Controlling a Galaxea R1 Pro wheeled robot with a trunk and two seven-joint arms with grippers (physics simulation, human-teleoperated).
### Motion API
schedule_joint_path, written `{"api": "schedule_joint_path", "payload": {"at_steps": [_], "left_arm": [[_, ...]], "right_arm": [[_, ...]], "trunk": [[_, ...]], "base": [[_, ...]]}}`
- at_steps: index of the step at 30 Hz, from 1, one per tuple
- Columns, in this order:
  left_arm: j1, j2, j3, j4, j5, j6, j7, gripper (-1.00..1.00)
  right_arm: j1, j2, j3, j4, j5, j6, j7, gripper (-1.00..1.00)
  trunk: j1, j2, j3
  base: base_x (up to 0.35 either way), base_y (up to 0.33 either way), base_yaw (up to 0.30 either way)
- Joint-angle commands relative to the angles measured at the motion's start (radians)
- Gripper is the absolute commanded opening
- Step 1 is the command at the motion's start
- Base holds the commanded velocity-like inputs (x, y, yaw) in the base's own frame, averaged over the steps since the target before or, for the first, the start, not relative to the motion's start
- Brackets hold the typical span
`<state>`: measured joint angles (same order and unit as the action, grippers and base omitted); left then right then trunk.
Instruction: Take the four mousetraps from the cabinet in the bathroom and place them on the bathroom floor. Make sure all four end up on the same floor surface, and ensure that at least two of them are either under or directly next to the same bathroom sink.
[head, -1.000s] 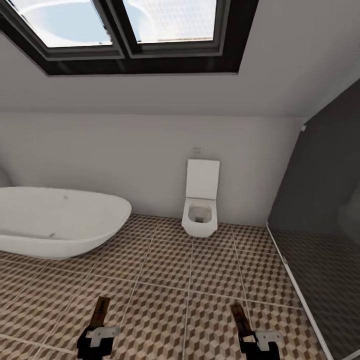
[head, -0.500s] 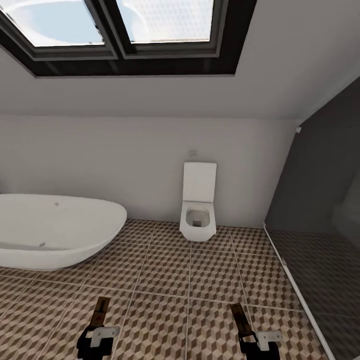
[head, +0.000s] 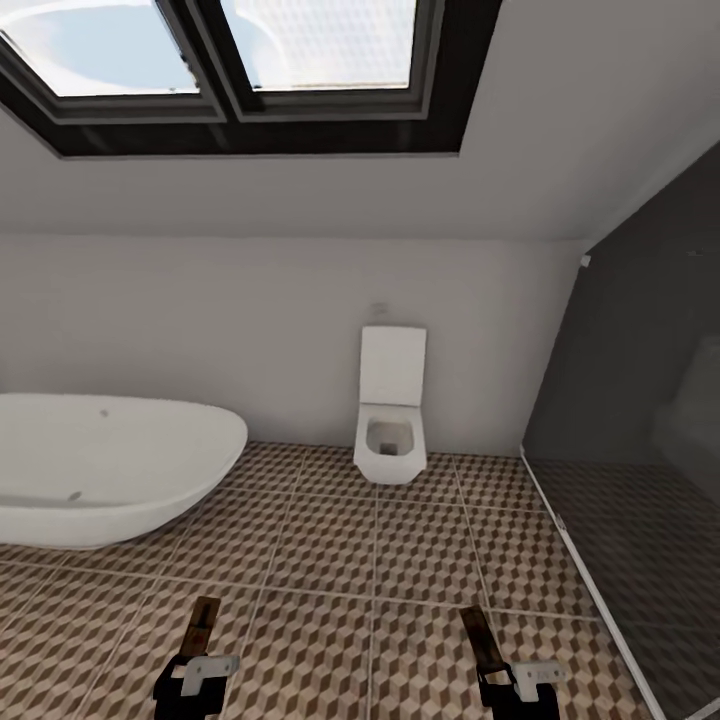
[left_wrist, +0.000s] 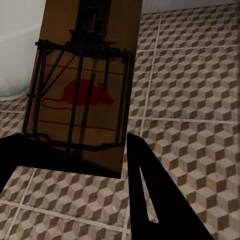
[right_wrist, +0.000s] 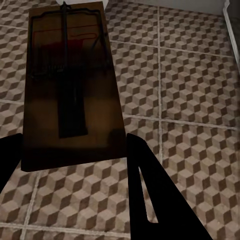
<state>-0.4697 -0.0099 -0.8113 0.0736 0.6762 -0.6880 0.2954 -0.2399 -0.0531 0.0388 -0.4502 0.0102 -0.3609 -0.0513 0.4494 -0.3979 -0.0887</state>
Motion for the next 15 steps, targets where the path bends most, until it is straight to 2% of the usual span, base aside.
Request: {"api": "schedule_joint_path", "payload": {"at_steps": [1,15], "left_arm": [[-0.001,-0.001,-0.006,0.003,-0.009,-0.001,0.013,-1.00],[-0.001,-0.002,-0.006,0.003,-0.009,-0.001,0.013,-1.00]], "right_arm": [[-0.001,-0.001,0.004,0.001,-0.003,-0.003,-0.004,-1.00],[-0.001,-0.001,0.004,0.001,-0.003,-0.003,-0.004,-1.00]], "trunk": [[0.001,-0.002,-0.001],[0.001,-0.002,0.000]], "base": [[0.000,0.000,-0.075],[0.000,0.000,-0.010]]}}
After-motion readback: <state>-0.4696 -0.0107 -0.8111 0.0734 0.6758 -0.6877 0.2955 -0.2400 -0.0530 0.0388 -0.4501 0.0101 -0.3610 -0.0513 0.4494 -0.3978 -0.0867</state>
